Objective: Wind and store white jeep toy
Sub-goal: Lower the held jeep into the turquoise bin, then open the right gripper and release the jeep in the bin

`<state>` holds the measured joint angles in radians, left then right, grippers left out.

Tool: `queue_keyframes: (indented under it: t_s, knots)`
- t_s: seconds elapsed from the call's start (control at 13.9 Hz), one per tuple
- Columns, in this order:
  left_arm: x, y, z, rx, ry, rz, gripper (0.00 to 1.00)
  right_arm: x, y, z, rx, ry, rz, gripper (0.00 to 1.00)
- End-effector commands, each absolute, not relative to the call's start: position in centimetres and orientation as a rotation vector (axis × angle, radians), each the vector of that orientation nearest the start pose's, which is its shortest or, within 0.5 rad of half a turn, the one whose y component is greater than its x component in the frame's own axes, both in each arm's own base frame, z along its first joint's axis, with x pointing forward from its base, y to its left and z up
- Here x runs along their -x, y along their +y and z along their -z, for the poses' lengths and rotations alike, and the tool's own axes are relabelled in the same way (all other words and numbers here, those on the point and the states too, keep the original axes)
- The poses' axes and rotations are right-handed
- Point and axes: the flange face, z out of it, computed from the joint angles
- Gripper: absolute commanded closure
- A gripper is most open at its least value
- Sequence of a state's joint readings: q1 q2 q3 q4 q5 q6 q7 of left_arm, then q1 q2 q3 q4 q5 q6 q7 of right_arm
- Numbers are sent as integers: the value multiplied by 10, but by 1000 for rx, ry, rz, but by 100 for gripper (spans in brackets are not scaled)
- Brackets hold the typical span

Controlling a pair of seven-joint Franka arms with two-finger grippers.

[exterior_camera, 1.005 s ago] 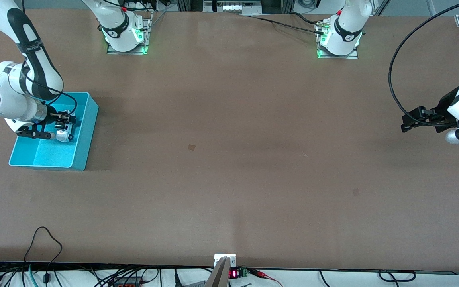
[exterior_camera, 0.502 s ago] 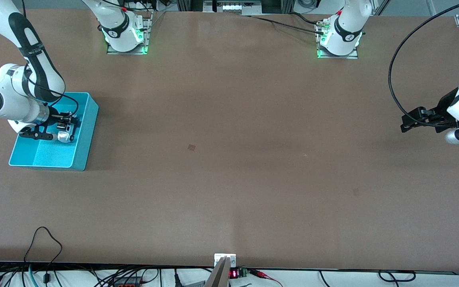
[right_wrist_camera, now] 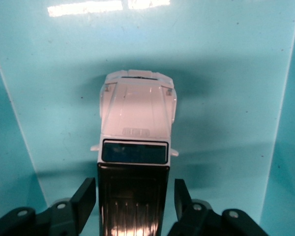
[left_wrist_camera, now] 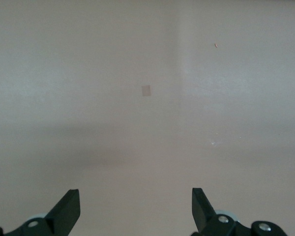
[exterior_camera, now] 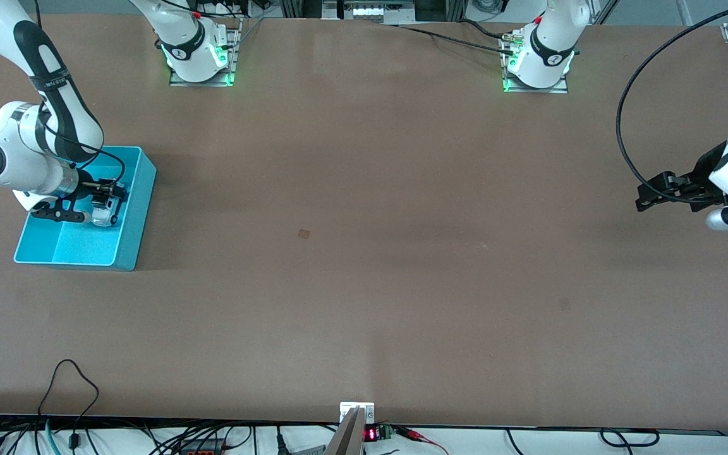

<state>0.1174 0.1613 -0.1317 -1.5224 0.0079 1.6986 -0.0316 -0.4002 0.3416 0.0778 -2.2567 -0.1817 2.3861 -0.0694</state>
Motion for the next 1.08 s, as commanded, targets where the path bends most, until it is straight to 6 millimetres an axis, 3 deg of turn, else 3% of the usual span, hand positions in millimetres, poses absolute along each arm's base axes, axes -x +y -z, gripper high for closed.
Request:
queue_keyframes:
  t_s: [0.0, 0.14, 0.22, 0.5, 0.72, 1.0]
  knots:
    - [-613, -2, -564, 3176, -47, 37, 0, -489, -165, -194, 3165, 162, -333, 20]
    - [-613, -2, -564, 3176, -47, 37, 0, -490, -165, -196, 3167, 160, -328, 12]
    - [-613, -1, -563, 3176, -50, 35, 0, -491, -165, -199, 3170, 156, -322, 2]
    - [-614, 2, -564, 3176, -55, 47, 0, -502, -152, -238, 3199, 114, -242, 0]
    - [-615, 2, -562, 3176, -55, 43, 0, -508, -141, -285, 3229, 91, -165, 0]
    - [-613, 2, -562, 3176, -55, 38, 0, -516, -109, -362, 3270, 25, -106, 0]
